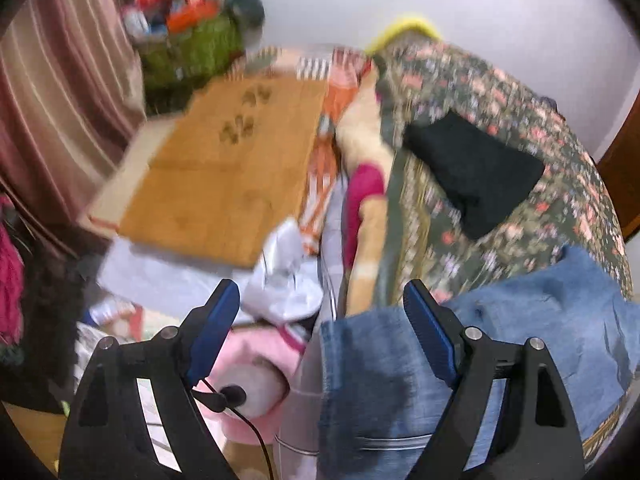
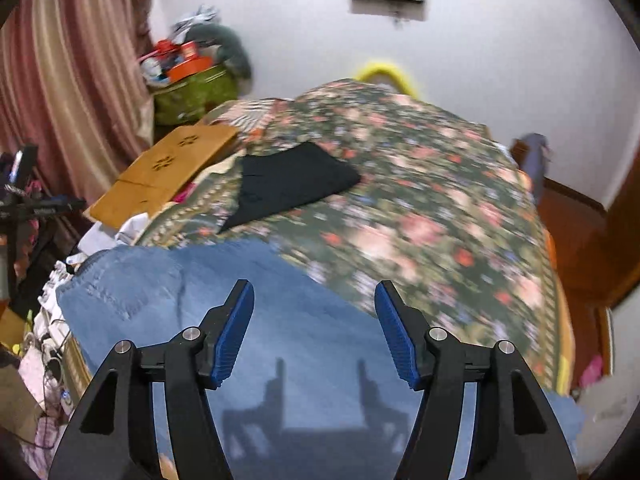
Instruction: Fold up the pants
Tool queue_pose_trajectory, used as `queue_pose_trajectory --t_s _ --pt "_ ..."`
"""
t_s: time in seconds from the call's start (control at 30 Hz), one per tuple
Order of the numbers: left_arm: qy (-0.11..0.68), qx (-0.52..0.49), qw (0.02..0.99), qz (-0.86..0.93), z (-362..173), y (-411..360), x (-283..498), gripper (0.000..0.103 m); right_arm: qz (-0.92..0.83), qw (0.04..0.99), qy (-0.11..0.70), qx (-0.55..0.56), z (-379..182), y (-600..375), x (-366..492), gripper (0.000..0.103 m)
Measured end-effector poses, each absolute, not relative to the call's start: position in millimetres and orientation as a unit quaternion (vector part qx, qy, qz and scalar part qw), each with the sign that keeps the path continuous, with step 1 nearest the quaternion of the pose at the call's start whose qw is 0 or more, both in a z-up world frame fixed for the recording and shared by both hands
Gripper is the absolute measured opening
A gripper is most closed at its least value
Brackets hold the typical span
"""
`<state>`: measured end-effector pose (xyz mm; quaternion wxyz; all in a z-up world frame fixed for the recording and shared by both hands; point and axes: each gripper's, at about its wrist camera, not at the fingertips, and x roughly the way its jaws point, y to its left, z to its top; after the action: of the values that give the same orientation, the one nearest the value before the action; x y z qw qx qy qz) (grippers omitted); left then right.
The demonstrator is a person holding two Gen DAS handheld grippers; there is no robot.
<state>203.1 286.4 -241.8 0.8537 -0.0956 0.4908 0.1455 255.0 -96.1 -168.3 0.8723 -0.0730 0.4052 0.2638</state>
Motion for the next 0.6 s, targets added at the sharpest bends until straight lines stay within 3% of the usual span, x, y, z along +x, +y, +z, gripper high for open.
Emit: queue_pose_trajectory --t_s 0.2,0.37,0.4,0.43,0.47,0.5,0.57,0.6 --pt "0.561 -0.163 0.809 0.073 -322 292 209 0.078 0.299 0.839 0.444 -0.096 -209 -35 295 0.059" --pt "0.564 -0.158 0.809 0.054 -335 276 200 0.076 0.315 0.801 0.501 -0.09 -244 -9 325 0.059" --pt "0.563 -0.165 0.809 0.049 -335 276 198 0.07 0.319 0.792 0.515 -0.085 -251 -7 329 0.058" --pt "0.562 -0.18 0.807 0.034 -336 276 196 0.054 0.321 0.785 0.523 -0.078 -254 -6 330 0.048" --pt "0.56 -0.196 0.805 0.015 -335 277 195 0.042 0.329 0.777 0.533 -0.066 -257 -6 330 0.044" --pt "0.557 -0.212 0.803 0.0 -335 276 193 0.023 0.333 0.772 0.539 -0.059 -257 -6 329 0.04" --pt "0.552 -0.205 0.808 0.015 -332 272 191 0.015 0.336 0.776 0.531 -0.058 -254 -6 324 0.034" --pt "0.551 -0.19 0.812 0.026 -330 269 192 0.002 0.336 0.781 0.523 -0.06 -252 -7 320 0.029"
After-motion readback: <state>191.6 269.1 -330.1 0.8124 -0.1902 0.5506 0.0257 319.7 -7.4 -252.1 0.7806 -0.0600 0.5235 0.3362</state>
